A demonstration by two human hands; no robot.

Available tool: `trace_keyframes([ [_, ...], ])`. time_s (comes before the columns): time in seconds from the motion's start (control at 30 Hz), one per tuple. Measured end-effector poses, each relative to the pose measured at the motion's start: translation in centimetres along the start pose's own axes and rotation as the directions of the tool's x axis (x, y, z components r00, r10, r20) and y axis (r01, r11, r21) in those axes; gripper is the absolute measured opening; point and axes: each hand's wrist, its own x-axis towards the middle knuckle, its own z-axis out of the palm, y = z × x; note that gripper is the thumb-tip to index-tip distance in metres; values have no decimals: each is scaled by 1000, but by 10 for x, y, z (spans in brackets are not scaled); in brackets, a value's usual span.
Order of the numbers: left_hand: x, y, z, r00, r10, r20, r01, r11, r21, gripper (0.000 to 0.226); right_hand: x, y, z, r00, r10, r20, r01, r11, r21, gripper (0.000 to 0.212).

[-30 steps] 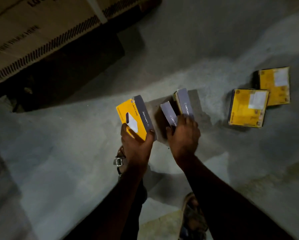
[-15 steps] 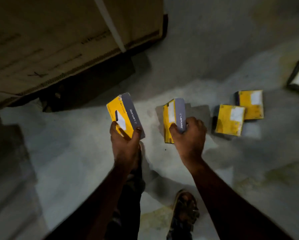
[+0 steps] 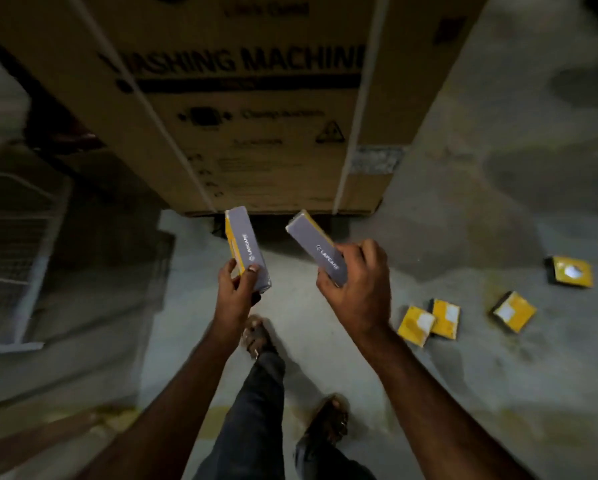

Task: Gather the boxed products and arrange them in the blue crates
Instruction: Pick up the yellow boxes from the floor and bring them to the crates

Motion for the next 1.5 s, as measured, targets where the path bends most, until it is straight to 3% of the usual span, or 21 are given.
trace_keyframes([
  [0.13, -34, 53, -76, 998, -36, -58, 25, 984, -178, 68, 14, -88, -16, 970, -230, 76, 231, 973, 6, 26],
  [0.2, -38, 77, -118, 1000, -13, -23, 5, 946, -325, 65, 23, -123, -11, 952, -295, 79, 294, 956, 15, 25],
  [0.27, -37, 96, -162, 999, 31, 25, -13, 850, -526, 71, 36, -154, 3, 939, -335, 79, 333, 942, 29, 29],
  [0.37, -30, 117, -225, 998, 62, 18, -31, 707, -707, 101, 57, -203, 38, 919, -380, 104, 377, 925, 44, 33],
  [0.43, -23, 126, -267, 998, 60, -32, -63, 628, -775, 99, 71, -243, 69, 896, -422, 138, 414, 906, 86, 34],
  [0.57, -9, 142, -363, 991, 35, -127, -127, 505, -854, 66, 93, -341, 142, 825, -543, 157, 519, 837, 172, 33],
  [0.77, 4, 177, -526, 930, 73, -361, -329, 605, -725, 81, 119, -500, 245, 738, -662, 130, 602, 733, 319, 31],
  [0.83, 2, 196, -577, 891, 115, -438, -409, 619, -670, 74, 130, -557, 272, 710, -698, 93, 628, 688, 364, 32],
  [0.9, 0, 216, -622, 847, 148, -511, -484, 611, -626, 72, 140, -612, 293, 671, -739, 58, 659, 631, 411, 33],
  [1.0, 4, 249, -682, 772, 205, -601, -591, 578, -563, 93, 156, -688, 317, 601, -799, -21, 713, 523, 467, 34],
  [1.13, 16, 286, -752, 670, 255, -697, -698, 537, -474, 65, 181, -773, 351, 560, -820, -119, 719, 410, 562, 32],
  [1.3, 38, 321, -824, 568, 314, -761, -789, 470, -395, 89, 212, -861, 407, 508, -841, -186, 679, 258, 687, 34],
  [1.4, 57, 349, -864, 519, 253, -816, -809, 453, -375, 88, 232, -910, 431, 449, -872, -194, 677, 190, 711, 34],
  [1.5, 69, 377, -906, 466, 135, -874, -826, 421, -375, 63, 253, -965, 447, 368, -900, -234, 685, 92, 723, 34],
])
